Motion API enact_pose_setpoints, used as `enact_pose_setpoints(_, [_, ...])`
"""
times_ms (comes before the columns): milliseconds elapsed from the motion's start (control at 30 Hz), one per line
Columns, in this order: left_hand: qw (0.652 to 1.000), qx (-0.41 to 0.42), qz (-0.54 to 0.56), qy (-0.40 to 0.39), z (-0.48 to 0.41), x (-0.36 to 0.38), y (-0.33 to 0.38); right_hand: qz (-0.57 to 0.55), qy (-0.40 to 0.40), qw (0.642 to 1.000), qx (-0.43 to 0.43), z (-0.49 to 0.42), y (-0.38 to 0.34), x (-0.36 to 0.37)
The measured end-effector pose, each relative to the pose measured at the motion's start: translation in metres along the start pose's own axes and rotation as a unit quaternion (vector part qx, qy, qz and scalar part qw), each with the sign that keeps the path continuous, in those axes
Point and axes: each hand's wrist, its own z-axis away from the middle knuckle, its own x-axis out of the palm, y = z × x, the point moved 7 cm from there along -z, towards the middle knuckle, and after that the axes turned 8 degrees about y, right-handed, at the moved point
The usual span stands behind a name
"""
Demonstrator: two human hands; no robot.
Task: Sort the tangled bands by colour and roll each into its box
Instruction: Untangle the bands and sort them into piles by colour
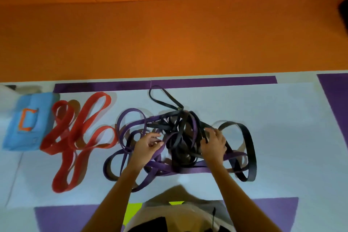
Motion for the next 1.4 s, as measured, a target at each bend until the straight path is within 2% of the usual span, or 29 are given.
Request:
enact_pose_setpoints(100, [1.000,-0.020,-0.015,-0.013,0.004,0.004,0.002,-0.013,0.053,0.988,-0.141,0.017,-0.025,0.003])
enact_pose_setpoints(167, [0.999,-0.035,-0.026,-0.018,0.006,0.003,0.003,-0.033,-0.004,0.975,-0.218,0.028,-0.040,0.019])
enact_pose_setpoints(267, [0.999,-0.010,-0.044,-0.006,0.009,-0.003,0.005,0.014,-0.141,0.958,-0.249,0.043,-0.051,0.053])
enact_pose_setpoints(333, [0.999,0.020,-0.042,0.021,0.008,-0.012,0.008,0.050,-0.144,0.959,-0.238,0.045,-0.050,0.061])
enact_pose_setpoints(400, [0.998,0.023,-0.007,0.050,0.006,-0.023,0.010,0.066,-0.105,0.969,-0.211,0.043,-0.048,0.057])
enact_pose_setpoints(600, [0.989,0.073,0.045,0.124,0.001,-0.048,0.007,0.091,-0.042,0.991,-0.091,0.041,-0.036,0.042])
enact_pose_setpoints(667, [0.976,0.074,0.060,0.194,0.002,-0.063,-0.003,0.033,0.035,0.999,-0.025,0.043,-0.031,0.028])
enact_pose_setpoints(733, [0.971,0.060,0.016,0.233,0.004,-0.079,-0.020,-0.071,0.114,0.989,0.056,0.046,-0.026,0.018])
enact_pose_setpoints(800, [0.978,0.012,-0.078,0.192,0.004,-0.086,-0.046,-0.186,0.141,0.967,0.105,0.051,-0.028,0.018])
enact_pose_setpoints(867, [0.981,-0.055,-0.146,0.119,0.008,-0.088,-0.075,-0.235,0.116,0.960,0.097,0.055,-0.041,0.025])
enact_pose_setpoints(933, [0.981,-0.093,-0.160,0.055,0.012,-0.085,-0.091,-0.186,0.084,0.978,0.040,0.063,-0.058,0.033])
enact_pose_setpoints(1033, [0.981,-0.091,-0.169,-0.018,0.022,-0.069,-0.098,-0.094,0.062,0.992,-0.048,0.080,-0.075,0.048])
enact_pose_setpoints(1167, [0.972,-0.070,-0.218,-0.052,0.028,-0.053,-0.099,0.006,-0.028,0.992,-0.120,0.102,-0.076,0.077])
enact_pose_setpoints(1233, [0.974,-0.083,-0.201,-0.071,0.022,-0.055,-0.099,0.077,-0.078,0.986,-0.124,0.108,-0.069,0.090])
enact_pose_setpoints(1333, [0.986,-0.095,-0.109,-0.083,0.014,-0.053,-0.098,0.133,-0.130,0.981,-0.061,0.117,-0.048,0.095])
enact_pose_setpoints(1400, [0.988,-0.094,-0.079,-0.090,0.018,-0.044,-0.094,0.171,-0.156,0.971,-0.063,0.124,-0.037,0.095])
